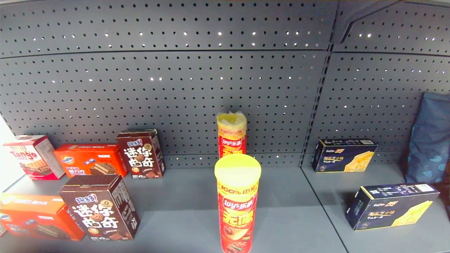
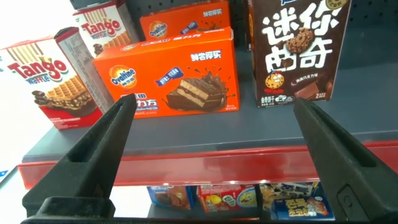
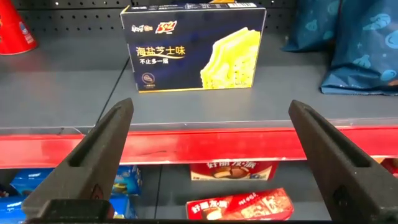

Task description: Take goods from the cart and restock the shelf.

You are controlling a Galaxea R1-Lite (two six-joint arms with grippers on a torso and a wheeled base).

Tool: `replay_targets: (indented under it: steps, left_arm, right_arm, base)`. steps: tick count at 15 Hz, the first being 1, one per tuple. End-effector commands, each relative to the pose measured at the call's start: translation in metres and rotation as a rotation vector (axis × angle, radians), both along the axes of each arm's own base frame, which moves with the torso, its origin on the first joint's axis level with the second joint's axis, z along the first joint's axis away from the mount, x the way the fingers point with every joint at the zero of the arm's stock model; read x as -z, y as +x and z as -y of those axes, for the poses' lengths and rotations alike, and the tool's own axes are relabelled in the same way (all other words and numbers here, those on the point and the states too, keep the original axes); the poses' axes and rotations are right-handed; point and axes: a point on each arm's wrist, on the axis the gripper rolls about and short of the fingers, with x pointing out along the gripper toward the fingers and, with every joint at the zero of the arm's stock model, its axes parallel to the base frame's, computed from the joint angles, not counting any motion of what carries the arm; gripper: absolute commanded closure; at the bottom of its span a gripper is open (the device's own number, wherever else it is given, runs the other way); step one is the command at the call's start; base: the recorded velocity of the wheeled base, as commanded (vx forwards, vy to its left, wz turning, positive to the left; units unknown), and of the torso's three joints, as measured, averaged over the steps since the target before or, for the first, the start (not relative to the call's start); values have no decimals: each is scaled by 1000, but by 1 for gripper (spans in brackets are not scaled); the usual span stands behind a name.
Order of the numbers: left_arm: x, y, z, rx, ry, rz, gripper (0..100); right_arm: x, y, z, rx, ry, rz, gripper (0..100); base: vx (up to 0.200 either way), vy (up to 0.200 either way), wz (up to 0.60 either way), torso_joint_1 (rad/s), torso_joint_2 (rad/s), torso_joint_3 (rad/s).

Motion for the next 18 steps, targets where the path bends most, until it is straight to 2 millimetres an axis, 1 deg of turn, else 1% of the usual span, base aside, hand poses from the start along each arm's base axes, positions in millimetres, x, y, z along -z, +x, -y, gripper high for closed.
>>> replay_targets:
  steps: [1,5,7,8,9,10,11,12,13,15,16,17,18]
  left_arm:
    - [0,0,0,8,-17,2,0]
    - [0,1,0,5,-17,-9,0]
    - [0,6,6,30,10,-86,0]
    - [1,13,15,197,-26,-138,0]
    - [2,15,19,300,-39,-166,0]
    - [6,15,21,358,-47,-224,0]
    - [7,14,21,365,-51,-251,0]
    - [7,16,22,330,-85,-272,0]
    - [7,17,21,230,-111,-283,0]
    - [7,16,20,74,-132,-261,0]
    - [8,7,23,126,-132,-136,0]
    - [9,1,23,194,-112,-52,0]
    - [10,0,22,214,-101,-28,0]
  right_arm:
    - [0,-1,0,-2,0,9,0]
    - [0,-1,0,-2,0,9,0]
    - [0,-1,0,-2,0,9,0]
    - [0,-1,0,-3,0,7,0]
    - [0,-1,0,-2,0,7,0]
    - [0,-1,0,0,0,9,0]
    - [0,-1,0,-2,0,9,0]
    - [0,-1,0,-2,0,7,0]
    - [0,-1,0,-2,0,9,0]
    - [0,-1,0,-2,0,7,0]
    - [0,-1,0,-2,0,9,0]
    - [0,-1,0,-2,0,9,0]
    - [0,-1,0,-2,0,7,0]
  base:
    - [0,0,0,0,0,0]
    - [0,0,0,0,0,0]
    - [0,0,0,0,0,0]
    - [0,0,0,0,0,0]
    - [0,0,0,0,0,0]
    - [0,0,0,0,0,0]
    - [0,0,0,0,0,0]
    - [0,0,0,0,0,0]
    - [0,0,0,0,0,0]
    - [0,0,0,0,0,0]
    - [0,0,0,0,0,0]
    - [0,0,0,0,0,0]
    - [0,0,0,0,0,0]
